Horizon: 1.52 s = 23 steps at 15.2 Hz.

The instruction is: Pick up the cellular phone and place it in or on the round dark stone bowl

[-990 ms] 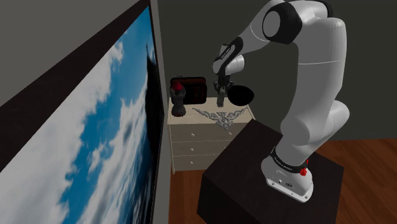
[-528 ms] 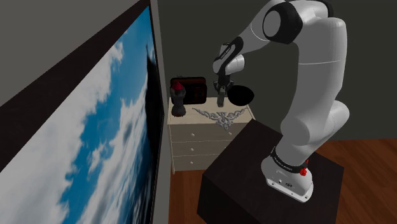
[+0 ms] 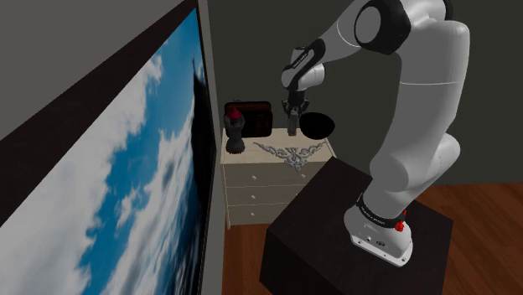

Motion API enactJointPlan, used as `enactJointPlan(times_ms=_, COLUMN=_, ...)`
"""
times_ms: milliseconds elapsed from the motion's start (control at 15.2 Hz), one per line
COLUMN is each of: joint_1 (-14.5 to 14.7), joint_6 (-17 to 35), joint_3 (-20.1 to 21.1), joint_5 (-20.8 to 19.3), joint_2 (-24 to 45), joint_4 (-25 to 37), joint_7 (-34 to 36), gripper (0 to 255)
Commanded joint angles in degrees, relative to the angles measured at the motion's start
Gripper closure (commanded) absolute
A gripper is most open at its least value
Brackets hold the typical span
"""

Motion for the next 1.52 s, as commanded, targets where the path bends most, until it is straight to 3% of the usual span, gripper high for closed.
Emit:
enactJointPlan(times_ms=0, joint_1=0.03, joint_6=-1.29, joint_3=-0.08, joint_5=-0.11, joint_2=-1.26, joint_4=0.03, joint_7=-0.05, gripper=255)
enactJointPlan(times_ms=1452, joint_1=0.52, joint_6=-16.07, joint_3=-0.46, joint_5=-1.05, joint_2=-11.52, joint_4=4.61, joint_7=-0.15, gripper=255)
